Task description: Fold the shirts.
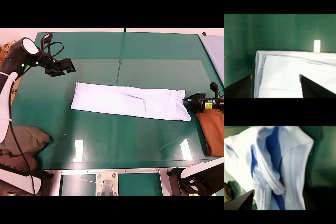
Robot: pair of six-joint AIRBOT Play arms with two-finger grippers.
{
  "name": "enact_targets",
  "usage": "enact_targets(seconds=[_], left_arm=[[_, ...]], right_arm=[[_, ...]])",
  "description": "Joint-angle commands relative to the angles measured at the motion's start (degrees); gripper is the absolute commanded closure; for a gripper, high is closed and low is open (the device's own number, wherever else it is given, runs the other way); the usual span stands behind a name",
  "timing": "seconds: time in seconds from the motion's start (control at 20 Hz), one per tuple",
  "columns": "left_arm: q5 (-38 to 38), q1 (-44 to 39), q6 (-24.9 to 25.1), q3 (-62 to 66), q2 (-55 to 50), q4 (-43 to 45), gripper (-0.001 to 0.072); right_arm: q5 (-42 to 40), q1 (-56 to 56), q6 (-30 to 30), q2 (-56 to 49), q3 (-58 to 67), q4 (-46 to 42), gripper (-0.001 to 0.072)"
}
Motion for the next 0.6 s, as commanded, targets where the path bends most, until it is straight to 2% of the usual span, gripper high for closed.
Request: enact_targets(seconds=[0.0,0.35,0.4,0.45,0.5,0.55], left_arm=[[0.07,0.04,0.02,0.07,0.04,-0.28,0.0037],[-1.03,0.04,0.07,0.04,0.04,-0.31,0.0037],[-1.57,0.04,0.44,0.04,0.04,-0.31,0.0037],[-2.05,0.04,0.44,0.04,0.04,-0.33,0.0037],[-2.54,0.04,0.44,0.04,0.04,-0.31,0.0038],[-2.71,-0.02,0.44,0.04,0.04,-0.35,0.0038]], right_arm=[[0.44,2.21,-0.72,-0.28,0.57,1.51,-0.0008],[0.50,8.07,-0.44,-0.26,0.98,1.49,-0.0004],[0.48,8.39,-0.22,-0.26,1.51,1.46,0.0026],[0.52,8.68,0.39,-0.26,2.40,1.42,0.0160],[0.74,8.79,0.83,-0.26,3.56,1.33,0.0420],[1.79,8.85,0.83,-0.26,5.03,1.36,0.0599]])
